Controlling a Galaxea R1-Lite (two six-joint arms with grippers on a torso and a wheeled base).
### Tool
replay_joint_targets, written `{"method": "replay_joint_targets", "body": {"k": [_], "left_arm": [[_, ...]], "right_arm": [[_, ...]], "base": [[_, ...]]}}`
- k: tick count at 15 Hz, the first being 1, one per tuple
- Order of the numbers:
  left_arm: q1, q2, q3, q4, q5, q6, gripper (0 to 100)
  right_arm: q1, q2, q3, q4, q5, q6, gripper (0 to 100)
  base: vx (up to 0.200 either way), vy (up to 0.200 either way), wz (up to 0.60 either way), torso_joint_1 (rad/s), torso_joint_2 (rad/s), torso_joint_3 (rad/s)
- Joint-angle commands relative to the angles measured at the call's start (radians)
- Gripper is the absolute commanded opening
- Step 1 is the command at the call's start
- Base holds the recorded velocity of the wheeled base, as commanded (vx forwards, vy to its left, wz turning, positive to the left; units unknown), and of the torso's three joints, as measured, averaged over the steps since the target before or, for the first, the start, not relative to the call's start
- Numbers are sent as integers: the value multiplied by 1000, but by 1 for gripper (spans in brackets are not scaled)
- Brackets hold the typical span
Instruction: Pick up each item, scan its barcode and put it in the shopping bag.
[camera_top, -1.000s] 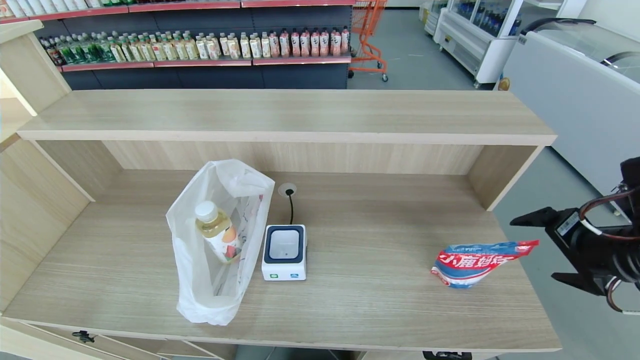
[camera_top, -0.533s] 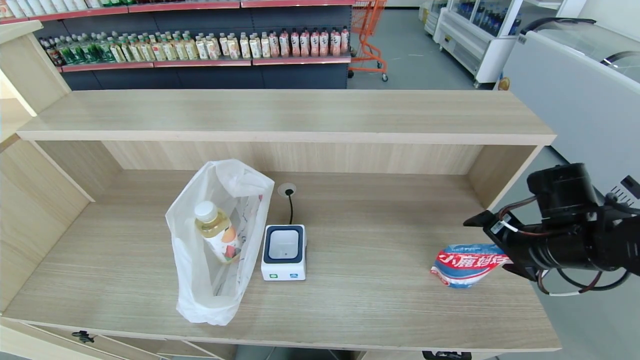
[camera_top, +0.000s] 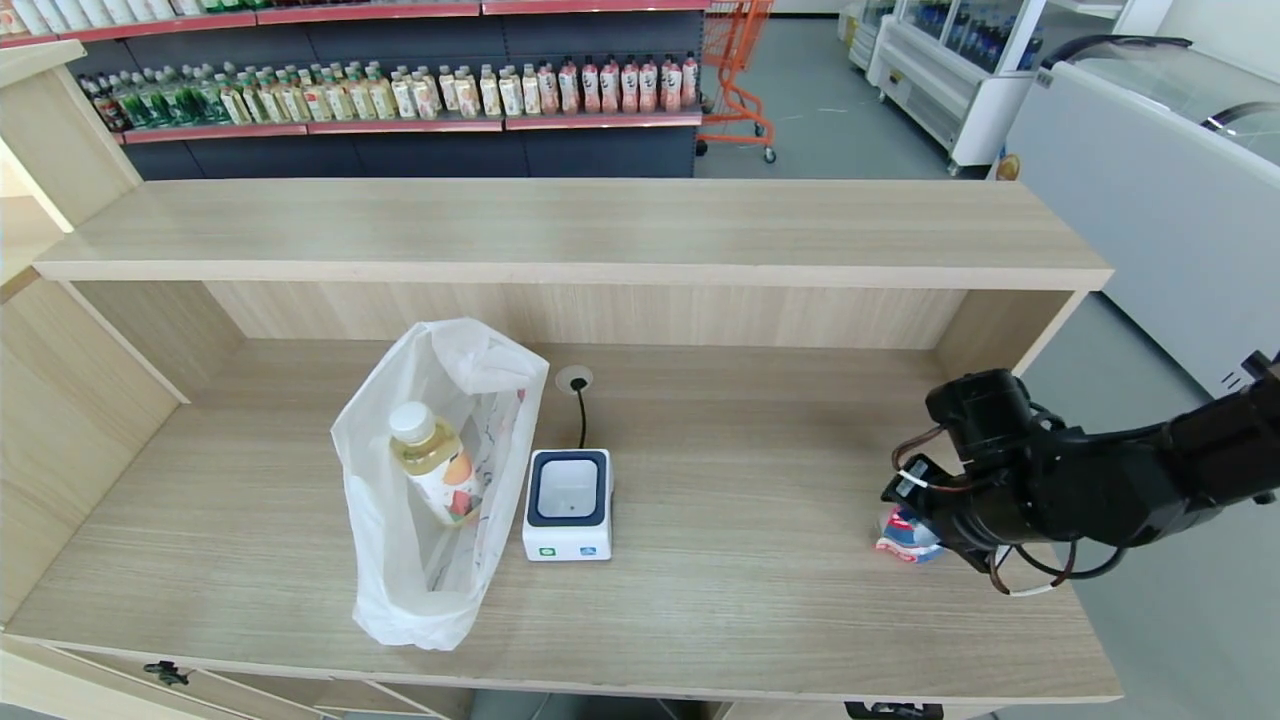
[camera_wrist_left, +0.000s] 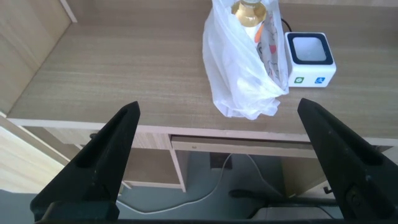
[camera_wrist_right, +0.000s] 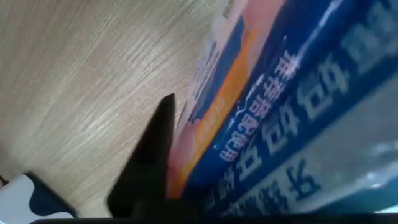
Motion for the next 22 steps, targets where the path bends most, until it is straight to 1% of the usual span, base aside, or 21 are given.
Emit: {"method": "replay_joint_targets", "body": {"k": [1,4,7,9,10,11,13,16,17,18,19,20,21,22], "left_arm": [[1,0,0,0,0,0,100],[-1,0,0,0,0,0,100],[-1,0,0,0,0,0,100],[1,0,0,0,0,0,100],[-1,0,0,0,0,0,100],[1,0,0,-2,0,0,100],[1,0,0,0,0,0,100],[-1,0,0,0,0,0,100],[-1,0,0,0,0,0,100],[-1,0,0,0,0,0,100],[1,0,0,0,0,0,100],[1,0,0,0,0,0,100],[-1,0,0,0,0,0,100],[1,0,0,0,0,0,100]], "right_arm": [[0,67,-37,-1,-26,-23,0],[-2,61,-48,-2,-64,-123,0],[1,30,-37,-47,-64,-195,0],[4,-43,-7,-48,-32,-304,0],[4,-91,29,-51,9,-356,0],[0,-148,59,-51,92,-390,0],[-34,-272,128,-50,351,-470,0],[-79,-413,224,-47,723,-666,0],[-79,-433,231,-44,792,-688,0],[-77,-457,240,-44,936,-704,0],[-71,-473,243,-44,1016,-706,0],[-71,-473,243,-44,1016,-706,0],[-51,-485,254,-44,1117,-709,0],[-40,-493,259,-42,1143,-711,0]], "base": [[0,0,0,0,0,0],[0,0,0,0,0,0],[0,0,0,0,0,0],[0,0,0,0,0,0],[0,0,0,0,0,0],[0,0,0,0,0,0],[0,0,0,0,0,0],[0,0,0,0,0,0],[0,0,0,0,0,0],[0,0,0,0,0,0],[0,0,0,0,0,0],[0,0,0,0,0,0],[0,0,0,0,0,0],[0,0,0,0,0,0]]}}
